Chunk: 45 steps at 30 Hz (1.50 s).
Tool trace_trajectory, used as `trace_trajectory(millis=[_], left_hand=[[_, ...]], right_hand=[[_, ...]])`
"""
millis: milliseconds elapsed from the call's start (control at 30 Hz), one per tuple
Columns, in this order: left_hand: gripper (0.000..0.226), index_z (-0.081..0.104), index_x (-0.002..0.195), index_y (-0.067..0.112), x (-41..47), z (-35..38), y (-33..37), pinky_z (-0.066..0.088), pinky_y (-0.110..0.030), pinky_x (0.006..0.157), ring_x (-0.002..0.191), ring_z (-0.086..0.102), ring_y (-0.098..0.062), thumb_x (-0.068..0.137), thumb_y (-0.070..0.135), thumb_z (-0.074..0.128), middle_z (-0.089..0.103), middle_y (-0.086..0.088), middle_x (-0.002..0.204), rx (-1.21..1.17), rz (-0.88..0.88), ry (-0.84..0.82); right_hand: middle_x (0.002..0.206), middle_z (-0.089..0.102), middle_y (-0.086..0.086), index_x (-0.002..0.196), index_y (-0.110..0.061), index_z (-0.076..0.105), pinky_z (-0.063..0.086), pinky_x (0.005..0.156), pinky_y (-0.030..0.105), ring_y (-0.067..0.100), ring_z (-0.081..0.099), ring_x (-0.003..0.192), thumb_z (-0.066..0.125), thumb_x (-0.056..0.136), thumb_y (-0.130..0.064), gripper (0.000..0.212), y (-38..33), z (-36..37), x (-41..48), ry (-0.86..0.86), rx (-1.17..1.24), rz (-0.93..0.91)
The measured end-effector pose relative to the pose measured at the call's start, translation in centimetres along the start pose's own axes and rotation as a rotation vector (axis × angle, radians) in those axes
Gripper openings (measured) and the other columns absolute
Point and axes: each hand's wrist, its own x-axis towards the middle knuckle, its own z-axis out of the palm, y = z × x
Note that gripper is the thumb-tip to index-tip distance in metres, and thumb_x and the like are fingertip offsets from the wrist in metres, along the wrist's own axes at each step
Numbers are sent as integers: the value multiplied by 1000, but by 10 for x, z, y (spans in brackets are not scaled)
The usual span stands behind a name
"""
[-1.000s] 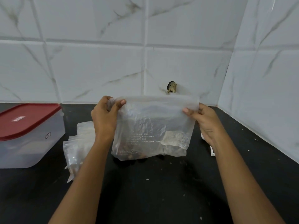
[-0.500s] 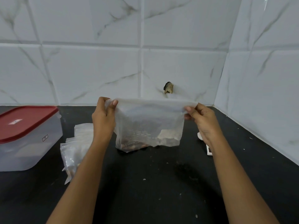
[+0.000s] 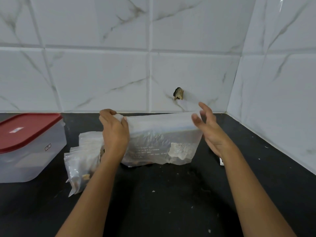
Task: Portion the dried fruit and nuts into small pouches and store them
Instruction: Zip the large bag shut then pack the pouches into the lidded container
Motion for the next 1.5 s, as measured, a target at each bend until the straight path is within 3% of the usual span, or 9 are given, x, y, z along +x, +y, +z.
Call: trace_trajectory(millis=[133, 300, 467, 600, 700, 867, 1233, 1400, 1500], left_hand=[[27, 36, 113, -1, 1, -1, -1, 34, -31, 72, 81, 40, -22, 95, 15, 49, 39, -17, 118, 47, -4, 2], [31, 55, 100, 4, 9, -2, -9, 35, -31, 78, 82, 44, -20, 95, 34, 48, 42, -13, 122, 254, -113, -122], [62, 66, 88, 3, 9, -4, -8, 33, -28, 83, 99, 49, -25, 91, 54, 31, 46, -12, 123, 324, 196, -157], [96, 49, 129, 37, 9, -1, -7, 13, -40, 108, 135, 26, -24, 60, 90, 10, 34, 4, 146, 552, 576, -423], [91, 33, 139, 40, 2, 8, -11, -9, -37, 110, 142, 14, -20, 60, 86, 30, 33, 7, 147, 766, 633, -511], [37, 53, 124, 27, -6, 19, -14, -12, -34, 110, 135, 32, -14, 88, 35, 57, 58, 4, 124, 739, 626, -380], [25, 51, 113, 17, -14, 29, -19, -2, -37, 117, 127, 33, -21, 93, 26, 39, 59, 3, 114, 1016, 581, -569], [51, 50, 89, 13, -14, 29, -23, 21, -28, 105, 107, 39, -18, 73, 45, 14, 55, 4, 89, 741, 511, -588], [62, 47, 86, 16, -13, 29, -27, 16, -28, 98, 97, 36, -15, 63, 55, 4, 53, 4, 88, 673, 499, -514]], right_hand=[[150, 14, -16, 137, -50, 27, 1, 111, 37, 12, 4, 141, 69, 43, -70, 106, 0, 4, -2, -42, -778, -262], [115, 38, -25, 127, -42, 49, 5, 104, 29, 3, 9, 127, 68, 72, -54, 59, 4, 11, -6, -94, -957, -233], [108, 59, -16, 112, -31, 60, 12, 100, 35, 10, 40, 120, 52, 89, -46, 29, 11, 15, 4, -75, -1169, -301], [102, 64, -11, 102, -24, 62, 10, 75, 26, 14, 53, 102, 51, 89, -30, 18, 19, 16, 9, 247, -1180, -472], [95, 65, -5, 95, -20, 65, 7, 71, 24, 22, 59, 94, 52, 82, -25, 19, 29, 13, 13, 326, -1173, -534], [117, 51, -6, 111, -22, 55, 16, 87, 28, 16, 45, 114, 52, 89, -24, 22, 28, 15, 12, 113, -1268, -390], [109, 52, -9, 118, -26, 49, 25, 104, 32, 12, 48, 106, 61, 83, -42, 40, 8, 16, 1, -449, -1051, -58], [108, 53, -5, 114, -21, 52, 26, 95, 33, 18, 50, 110, 52, 90, -26, 25, 15, 20, 3, -366, -1179, -114], [110, 57, -6, 110, -22, 54, 27, 89, 32, 17, 51, 107, 50, 88, -20, 21, 20, 25, 7, -143, -1252, -282]])
